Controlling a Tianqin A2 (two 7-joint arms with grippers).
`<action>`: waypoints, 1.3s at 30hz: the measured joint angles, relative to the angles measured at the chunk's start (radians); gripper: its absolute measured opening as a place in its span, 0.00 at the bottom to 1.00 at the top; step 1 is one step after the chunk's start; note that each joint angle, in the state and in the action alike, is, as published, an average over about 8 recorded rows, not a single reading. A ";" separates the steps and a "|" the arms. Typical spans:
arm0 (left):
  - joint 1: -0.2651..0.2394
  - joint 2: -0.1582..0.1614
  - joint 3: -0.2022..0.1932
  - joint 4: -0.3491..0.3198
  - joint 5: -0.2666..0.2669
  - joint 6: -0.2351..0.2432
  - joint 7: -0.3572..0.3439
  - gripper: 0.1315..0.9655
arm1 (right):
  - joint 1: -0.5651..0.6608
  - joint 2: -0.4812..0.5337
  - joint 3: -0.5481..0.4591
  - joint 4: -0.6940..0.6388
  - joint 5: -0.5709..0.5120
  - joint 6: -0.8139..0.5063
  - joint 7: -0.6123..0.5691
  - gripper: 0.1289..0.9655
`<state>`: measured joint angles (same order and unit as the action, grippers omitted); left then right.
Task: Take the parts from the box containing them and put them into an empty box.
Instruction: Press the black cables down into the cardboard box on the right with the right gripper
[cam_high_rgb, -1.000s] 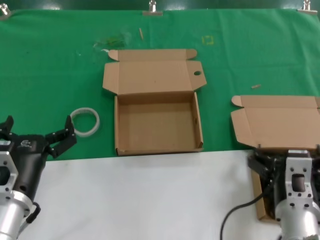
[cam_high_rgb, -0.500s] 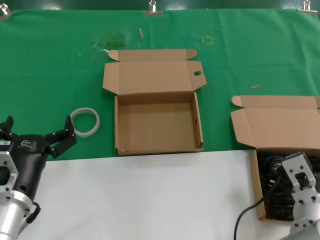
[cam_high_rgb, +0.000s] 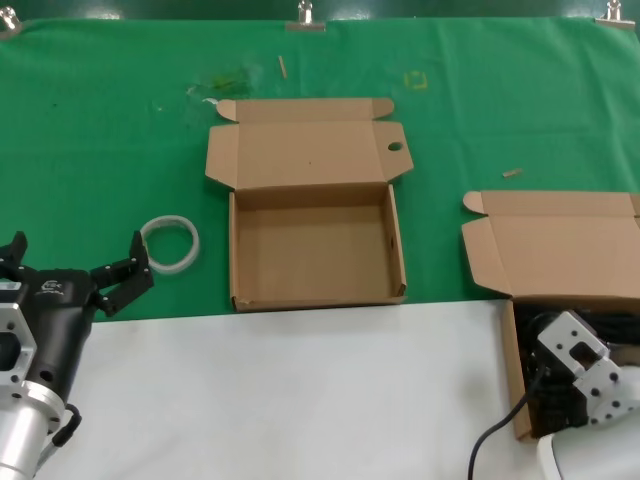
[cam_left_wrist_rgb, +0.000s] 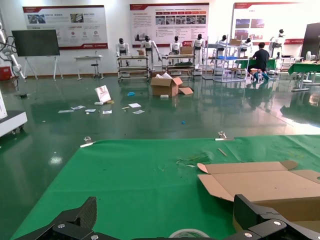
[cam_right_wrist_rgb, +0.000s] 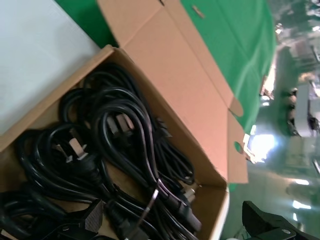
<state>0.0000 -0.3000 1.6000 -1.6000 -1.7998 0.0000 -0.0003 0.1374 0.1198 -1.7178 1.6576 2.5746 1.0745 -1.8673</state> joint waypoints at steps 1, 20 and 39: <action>0.000 0.000 0.000 0.000 0.000 0.000 0.000 1.00 | 0.004 0.000 0.004 -0.007 0.011 -0.004 -0.016 1.00; 0.000 0.000 0.000 0.000 0.000 0.000 0.000 1.00 | 0.063 0.000 0.054 -0.088 0.038 -0.087 -0.080 1.00; 0.000 0.000 0.000 0.000 0.000 0.000 0.000 1.00 | 0.090 0.000 0.066 -0.161 0.020 -0.131 -0.084 0.93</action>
<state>0.0000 -0.3000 1.6000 -1.6000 -1.7997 0.0000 -0.0003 0.2272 0.1198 -1.6519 1.4966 2.5949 0.9436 -1.9516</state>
